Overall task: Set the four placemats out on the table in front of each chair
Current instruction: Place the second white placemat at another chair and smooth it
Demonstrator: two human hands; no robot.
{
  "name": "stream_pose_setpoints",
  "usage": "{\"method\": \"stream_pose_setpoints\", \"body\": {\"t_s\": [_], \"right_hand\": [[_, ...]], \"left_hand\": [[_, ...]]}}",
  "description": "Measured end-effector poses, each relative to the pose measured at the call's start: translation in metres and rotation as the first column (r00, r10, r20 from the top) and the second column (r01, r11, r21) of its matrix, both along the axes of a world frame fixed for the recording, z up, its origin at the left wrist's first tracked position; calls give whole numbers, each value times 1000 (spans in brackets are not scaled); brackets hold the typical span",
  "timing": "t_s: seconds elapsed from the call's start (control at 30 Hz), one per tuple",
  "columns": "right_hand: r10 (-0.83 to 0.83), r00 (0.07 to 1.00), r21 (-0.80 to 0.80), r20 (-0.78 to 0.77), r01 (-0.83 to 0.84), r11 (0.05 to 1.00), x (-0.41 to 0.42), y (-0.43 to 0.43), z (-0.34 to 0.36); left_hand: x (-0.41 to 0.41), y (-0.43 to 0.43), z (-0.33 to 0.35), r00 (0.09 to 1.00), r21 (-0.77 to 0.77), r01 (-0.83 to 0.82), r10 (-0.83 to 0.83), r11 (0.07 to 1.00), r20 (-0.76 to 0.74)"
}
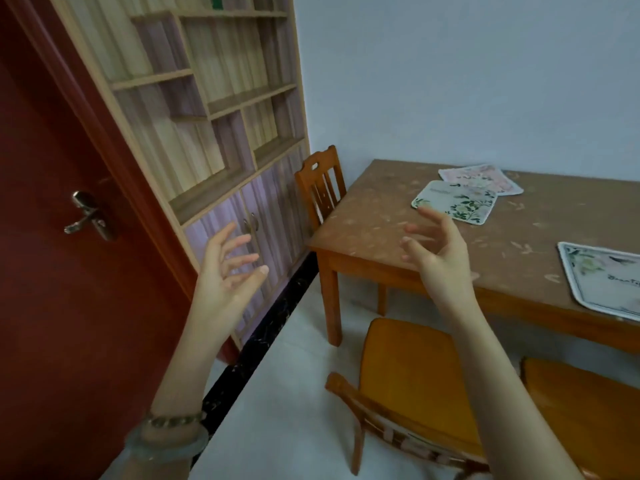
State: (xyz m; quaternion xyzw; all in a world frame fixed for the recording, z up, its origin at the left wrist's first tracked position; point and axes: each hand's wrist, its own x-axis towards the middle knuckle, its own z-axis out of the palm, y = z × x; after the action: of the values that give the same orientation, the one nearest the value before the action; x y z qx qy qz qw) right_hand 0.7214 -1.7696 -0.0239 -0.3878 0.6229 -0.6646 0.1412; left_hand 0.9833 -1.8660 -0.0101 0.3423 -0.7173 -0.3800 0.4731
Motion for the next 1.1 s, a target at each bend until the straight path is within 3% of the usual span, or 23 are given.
{"method": "stream_pose_setpoints", "body": {"t_s": [0.23, 0.5, 0.83, 1.1], "right_hand": [[-152, 988, 11, 30, 152, 988, 38, -61, -3], [-281, 960, 12, 2, 281, 960, 24, -147, -15], [-440, 895, -4, 74, 442, 897, -59, -259, -18], [-559, 827, 64, 58, 556, 829, -116, -303, -23]], "left_hand": [[21, -97, -3, 986, 39, 165, -165, 985, -16], [-9, -205, -24, 964, 76, 263, -258, 962, -71], [-128, -350, -7, 920, 6, 391, -390, 920, -32], [-232, -417, -17, 846, 44, 533, -534, 845, -6]]}}
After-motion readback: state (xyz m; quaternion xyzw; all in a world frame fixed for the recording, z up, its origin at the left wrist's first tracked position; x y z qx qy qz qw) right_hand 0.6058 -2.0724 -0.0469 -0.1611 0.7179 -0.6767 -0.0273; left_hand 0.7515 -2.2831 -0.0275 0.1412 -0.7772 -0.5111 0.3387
